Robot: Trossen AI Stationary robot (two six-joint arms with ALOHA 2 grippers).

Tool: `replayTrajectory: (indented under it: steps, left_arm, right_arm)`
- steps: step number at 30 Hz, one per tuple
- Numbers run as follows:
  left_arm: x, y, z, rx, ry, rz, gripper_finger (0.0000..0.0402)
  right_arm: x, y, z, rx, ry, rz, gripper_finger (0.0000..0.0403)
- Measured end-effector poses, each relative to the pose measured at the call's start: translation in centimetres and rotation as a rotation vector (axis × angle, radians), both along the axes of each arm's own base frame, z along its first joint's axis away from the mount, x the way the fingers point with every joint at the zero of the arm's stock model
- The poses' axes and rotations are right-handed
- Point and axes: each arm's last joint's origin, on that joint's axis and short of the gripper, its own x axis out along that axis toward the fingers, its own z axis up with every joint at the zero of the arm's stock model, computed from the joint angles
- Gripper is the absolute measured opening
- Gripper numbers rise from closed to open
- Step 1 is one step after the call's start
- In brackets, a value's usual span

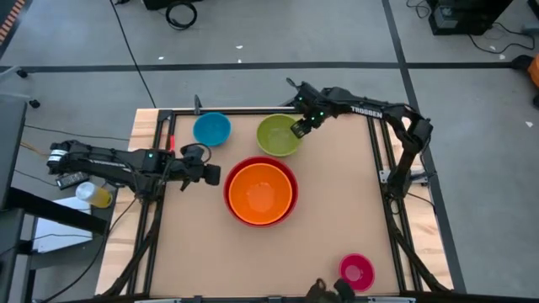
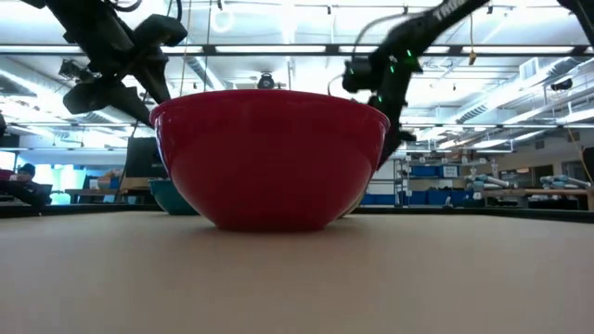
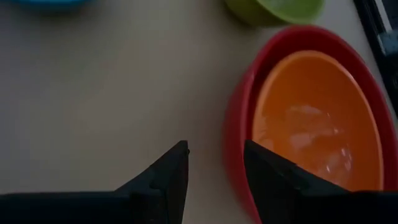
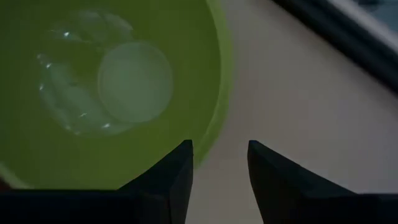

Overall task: Nest bowls inside each other
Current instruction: Stack the green bowl into the orange bowl

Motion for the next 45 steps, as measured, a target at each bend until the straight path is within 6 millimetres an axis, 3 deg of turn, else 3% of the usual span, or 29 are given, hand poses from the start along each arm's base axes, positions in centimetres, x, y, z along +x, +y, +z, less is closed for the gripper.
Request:
replayTrajectory:
  steps: [5,9,14,33,45]
  left_arm:
    - [0.4,0.6,-0.5,-0.027,0.003,0.123,0.0156]
    - [0.7,1.3,-0.9,-0.026,0.028,0.167,0.0156]
    - [0.8,1.9,-1.0,-0.027,0.029,0.199,0.0156]
    - [1.3,1.9,-0.7,-0.041,-0.037,0.209,0.0156]
    - [1.3,1.9,-0.7,-0.02,-0.023,0.182,0.0156]
  right_arm:
    - [-1.4,-1.7,-1.7,0.02,-0.056,-0.029,0.0158]
    - [-1.4,-2.1,-2.3,0.017,-0.134,-0.017,0.0158]
    - [-0.6,-1.7,-2.4,0.045,-0.218,0.012,0.0158]
    - [0.9,0.0,-2.3,0.001,-0.205,0.053,0.0154]
    - [0.0,1.6,-5.8,0.034,-0.166,-0.018,0.0042]
